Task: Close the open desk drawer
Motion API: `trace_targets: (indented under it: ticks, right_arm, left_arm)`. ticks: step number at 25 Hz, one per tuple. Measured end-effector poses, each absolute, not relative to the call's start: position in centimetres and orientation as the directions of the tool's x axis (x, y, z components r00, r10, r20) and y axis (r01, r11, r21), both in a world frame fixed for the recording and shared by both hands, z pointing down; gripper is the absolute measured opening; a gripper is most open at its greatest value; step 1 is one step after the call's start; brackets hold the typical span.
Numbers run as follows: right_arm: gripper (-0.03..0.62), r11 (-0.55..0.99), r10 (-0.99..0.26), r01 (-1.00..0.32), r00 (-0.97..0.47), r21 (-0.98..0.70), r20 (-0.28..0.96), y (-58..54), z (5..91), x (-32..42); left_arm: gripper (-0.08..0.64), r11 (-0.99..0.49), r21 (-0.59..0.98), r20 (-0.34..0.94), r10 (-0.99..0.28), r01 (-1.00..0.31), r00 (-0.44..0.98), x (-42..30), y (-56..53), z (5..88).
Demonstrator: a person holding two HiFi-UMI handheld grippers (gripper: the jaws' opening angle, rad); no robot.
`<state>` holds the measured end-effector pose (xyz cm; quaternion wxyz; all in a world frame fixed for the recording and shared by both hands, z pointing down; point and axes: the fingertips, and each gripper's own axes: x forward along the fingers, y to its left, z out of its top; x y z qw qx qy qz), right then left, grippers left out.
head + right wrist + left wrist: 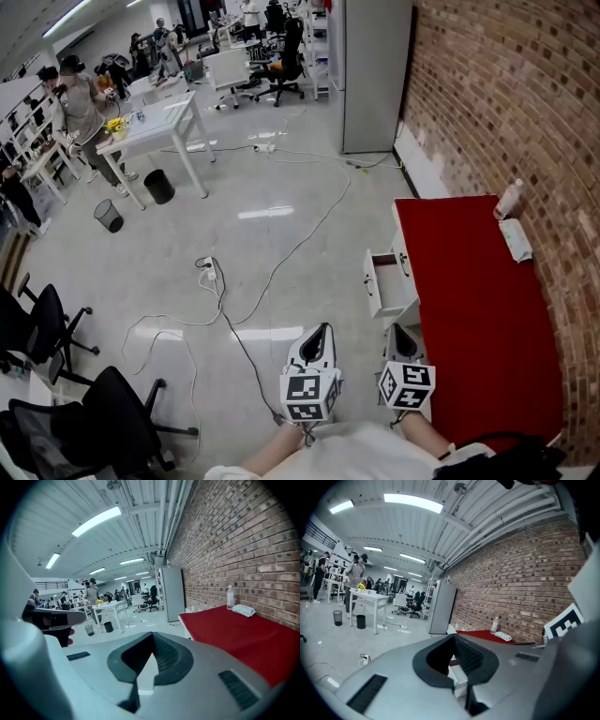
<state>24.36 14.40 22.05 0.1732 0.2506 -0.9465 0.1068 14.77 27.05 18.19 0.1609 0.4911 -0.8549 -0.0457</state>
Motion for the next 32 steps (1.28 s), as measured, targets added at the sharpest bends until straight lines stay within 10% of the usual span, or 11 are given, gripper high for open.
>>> trace_targets:
  ticks: [32]
  right_arm:
    - [-0.002,0.829,-0.452,-0.545,-0.787,-0.129,0.42,12.2,24.9,10.5]
  left_arm:
    - [0.008,0.461,0.24,0.263,-0.878,-0.854,-0.4,1.2,24.1,20.5]
